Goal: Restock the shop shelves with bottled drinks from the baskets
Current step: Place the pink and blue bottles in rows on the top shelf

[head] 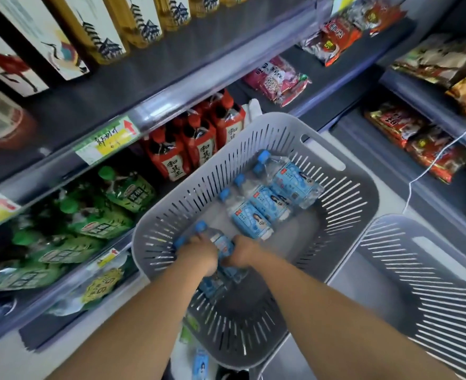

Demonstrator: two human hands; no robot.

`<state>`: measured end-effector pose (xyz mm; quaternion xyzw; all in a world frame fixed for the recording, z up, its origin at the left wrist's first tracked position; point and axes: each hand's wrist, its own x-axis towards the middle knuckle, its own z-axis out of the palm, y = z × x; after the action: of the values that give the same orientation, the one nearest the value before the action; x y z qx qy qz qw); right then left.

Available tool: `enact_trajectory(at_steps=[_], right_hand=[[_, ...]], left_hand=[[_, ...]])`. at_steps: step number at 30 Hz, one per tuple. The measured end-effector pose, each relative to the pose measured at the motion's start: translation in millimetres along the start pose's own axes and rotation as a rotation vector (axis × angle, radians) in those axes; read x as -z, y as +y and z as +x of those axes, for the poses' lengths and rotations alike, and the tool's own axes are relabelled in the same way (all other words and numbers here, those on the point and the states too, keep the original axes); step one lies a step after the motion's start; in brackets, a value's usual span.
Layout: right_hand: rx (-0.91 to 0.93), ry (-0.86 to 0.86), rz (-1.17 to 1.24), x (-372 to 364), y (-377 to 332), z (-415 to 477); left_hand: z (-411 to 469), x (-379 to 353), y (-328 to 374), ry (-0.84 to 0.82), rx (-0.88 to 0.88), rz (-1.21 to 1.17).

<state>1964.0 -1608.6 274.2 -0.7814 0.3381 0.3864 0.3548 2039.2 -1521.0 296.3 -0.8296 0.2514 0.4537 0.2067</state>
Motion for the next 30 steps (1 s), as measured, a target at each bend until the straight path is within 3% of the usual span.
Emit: enact_trajectory(at_steps=[3, 6, 11, 16, 24, 27, 30], right_hand=[[-0.019, -0.028, 0.067, -1.9, -1.6, 4.4], [-0.013, -0.048, 0.095, 0.5, 0.8, 3.8], [0.012, -0.096, 0.106, 15.4, 8.3, -2.2], [-0.1, -0.081, -0.084, 9.4, 9.9, -5.8], [-0.151, -0.21, 0.302, 25.4, 15.5, -18.5], [-0.192, -0.242, 0.487, 31.8, 16.8, -29.1], [-0.178, -0.175, 0.644, 37.8, 20.5, -40.4]], left_hand=[[8.0, -2.2, 3.8, -0.035, 0.042, -0.108], [11.0, 3.4, -2.6, 0.099, -0.007, -0.26], [4.2, 13.5, 0.0, 0.196, 0.06, -0.572], [7.8, 9.6, 1.8, 0.026, 0.048, -0.693], [-1.6, 8.1, 1.7, -0.051, -0.021, -0.765], [-6.4, 7.4, -1.5, 0.03, -0.052, -0.817], [-19.3, 13.8, -6.4, 0.159, -0.125, -0.725]])
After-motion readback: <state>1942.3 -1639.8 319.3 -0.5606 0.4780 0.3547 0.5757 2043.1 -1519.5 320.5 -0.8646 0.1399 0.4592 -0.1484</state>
